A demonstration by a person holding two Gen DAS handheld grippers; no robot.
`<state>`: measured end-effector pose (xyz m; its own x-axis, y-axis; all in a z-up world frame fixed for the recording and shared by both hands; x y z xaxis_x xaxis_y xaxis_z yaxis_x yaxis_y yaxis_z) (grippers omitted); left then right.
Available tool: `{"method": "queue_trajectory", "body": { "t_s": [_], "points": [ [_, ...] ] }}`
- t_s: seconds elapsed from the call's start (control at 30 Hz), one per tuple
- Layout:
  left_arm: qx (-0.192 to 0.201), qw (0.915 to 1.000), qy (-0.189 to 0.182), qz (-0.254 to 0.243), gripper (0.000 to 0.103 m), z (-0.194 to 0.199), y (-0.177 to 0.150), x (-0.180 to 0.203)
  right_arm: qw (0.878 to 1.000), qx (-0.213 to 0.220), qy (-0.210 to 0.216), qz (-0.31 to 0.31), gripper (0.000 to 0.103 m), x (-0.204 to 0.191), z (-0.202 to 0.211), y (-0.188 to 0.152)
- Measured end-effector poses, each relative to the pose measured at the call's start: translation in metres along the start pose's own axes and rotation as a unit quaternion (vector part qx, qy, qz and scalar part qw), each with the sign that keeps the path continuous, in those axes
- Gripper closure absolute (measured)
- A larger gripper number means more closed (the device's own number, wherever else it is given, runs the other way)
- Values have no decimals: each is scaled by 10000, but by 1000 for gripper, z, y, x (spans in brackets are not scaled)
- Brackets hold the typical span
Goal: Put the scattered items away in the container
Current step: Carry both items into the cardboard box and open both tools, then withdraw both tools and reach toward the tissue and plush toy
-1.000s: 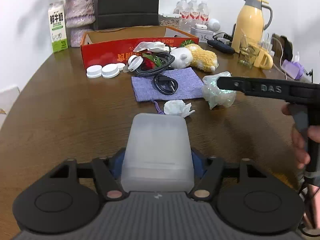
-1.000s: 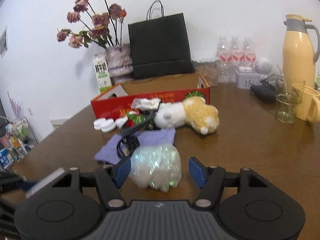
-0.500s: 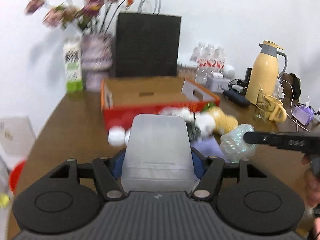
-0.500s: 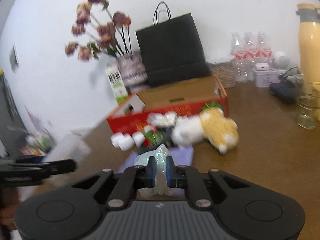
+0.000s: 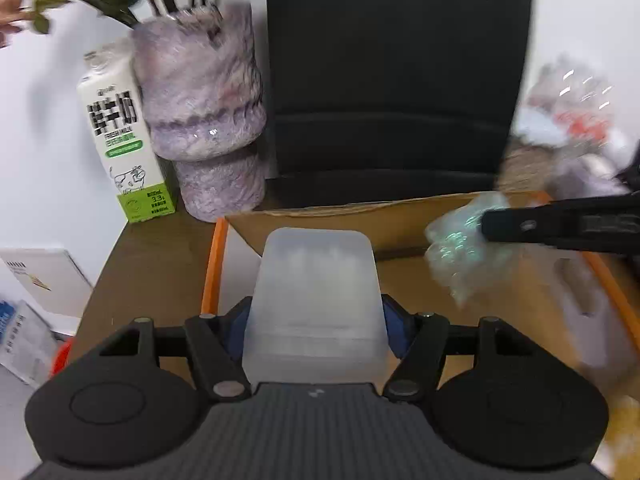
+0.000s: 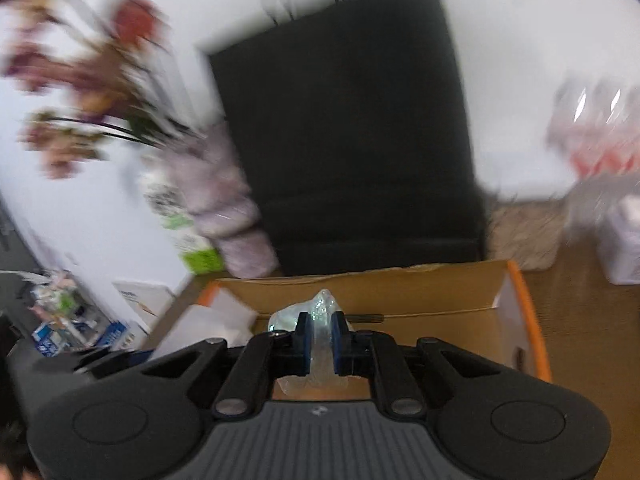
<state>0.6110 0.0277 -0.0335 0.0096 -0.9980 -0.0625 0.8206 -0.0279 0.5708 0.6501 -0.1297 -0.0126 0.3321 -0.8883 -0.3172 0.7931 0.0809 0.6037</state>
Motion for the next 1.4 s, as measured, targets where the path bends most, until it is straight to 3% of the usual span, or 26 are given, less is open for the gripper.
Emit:
{"method": "queue_trajectory", "body": {
  "t_s": [0.07,0.17,0.3,0.37,0.4,0.47,0.5,0.63,0.8,0.87,0.97,1.17,1.3,1.4],
  "points": [
    [-192,9997,141,-15,37,-21,7,-1,9988,-434,-60,-204,94,9,-45,12],
    [-605,9981,93,-62,36,-48,7,-1,9934,-979,195,-560,93,13,-96,10],
    [-778,9967,126,-198,34,-60,8,-3,9916,-1066,261,-688,87,13,-123,8],
    [-616,9974,282,-232,32,-61,11,-7,9903,-1077,347,-802,76,13,-128,8],
    [-555,9978,276,-254,32,-63,12,-8,9892,-1096,370,-896,61,14,-130,9],
    [-554,9981,113,-260,31,-61,11,-9,9859,-1175,489,-1085,43,14,-130,7],
    [-542,9982,85,-233,31,-58,11,-10,9847,-1172,527,-1179,42,16,-126,6],
    [-296,9993,170,-173,30,-28,12,-16,9876,-948,322,-1212,42,21,-96,11],
    [-53,9992,382,-66,23,22,11,-28,9914,-718,-173,-1083,31,36,-38,11],
    [-142,9989,445,9,23,39,2,-34,9923,-722,-385,-934,31,37,-16,3],
    [-274,9982,469,250,23,60,-14,-46,9934,-696,-565,-717,31,35,21,-12],
    [-126,9965,555,608,23,109,-71,-55,9970,-416,-556,-351,20,36,114,-52],
    [192,9975,537,416,22,150,-100,-46,9964,-361,-768,81,19,30,154,-88],
    [466,9977,243,431,17,181,-123,-38,9945,-387,-880,408,17,24,174,-119]
  ]
}}
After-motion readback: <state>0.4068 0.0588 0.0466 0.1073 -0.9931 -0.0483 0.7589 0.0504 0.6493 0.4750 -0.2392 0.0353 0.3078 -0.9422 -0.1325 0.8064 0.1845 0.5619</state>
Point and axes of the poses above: each gripper's, at about its wrist camera, not at the fingertips, and z roughly against the way its jaws point, x to its right, y to its top, the point moved 9 cm from there along -z, roughly the way its jaws point, and after that the axes turned 10 degrees about -x, right-handed, at the moved point
